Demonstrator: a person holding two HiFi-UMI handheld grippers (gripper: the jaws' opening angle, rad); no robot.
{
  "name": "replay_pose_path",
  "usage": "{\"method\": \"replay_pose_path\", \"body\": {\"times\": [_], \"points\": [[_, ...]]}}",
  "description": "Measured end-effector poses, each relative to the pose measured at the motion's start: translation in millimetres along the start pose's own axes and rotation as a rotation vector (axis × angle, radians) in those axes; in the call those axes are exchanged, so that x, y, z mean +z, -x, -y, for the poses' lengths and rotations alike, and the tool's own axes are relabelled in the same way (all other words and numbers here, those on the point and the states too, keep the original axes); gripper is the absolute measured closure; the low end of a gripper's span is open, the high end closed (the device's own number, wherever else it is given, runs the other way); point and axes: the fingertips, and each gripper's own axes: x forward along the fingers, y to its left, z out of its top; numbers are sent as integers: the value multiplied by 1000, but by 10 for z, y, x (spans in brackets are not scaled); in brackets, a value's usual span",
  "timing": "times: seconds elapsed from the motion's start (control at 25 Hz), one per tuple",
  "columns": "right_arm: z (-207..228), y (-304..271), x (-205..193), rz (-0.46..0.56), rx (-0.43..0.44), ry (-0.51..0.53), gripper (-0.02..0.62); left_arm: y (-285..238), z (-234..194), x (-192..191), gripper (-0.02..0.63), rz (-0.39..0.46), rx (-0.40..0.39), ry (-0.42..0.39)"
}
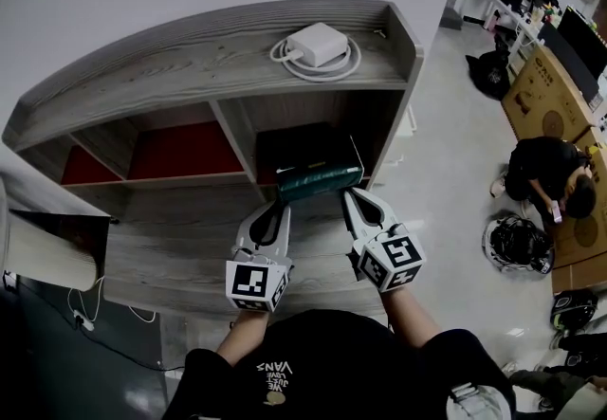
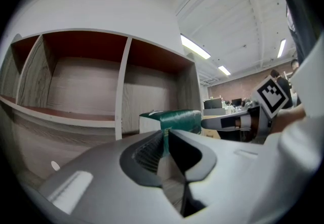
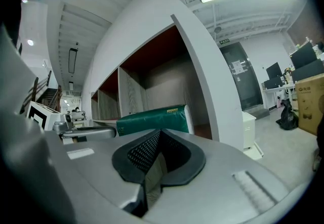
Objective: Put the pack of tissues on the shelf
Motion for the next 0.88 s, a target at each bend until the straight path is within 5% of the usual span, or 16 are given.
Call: {"method": "replay_pose_path", "body": {"times": [0.88], "points": [[150,-298,73,-21,-40,-23,592,-375,-24,-80,554,-17,-50,32]]}}
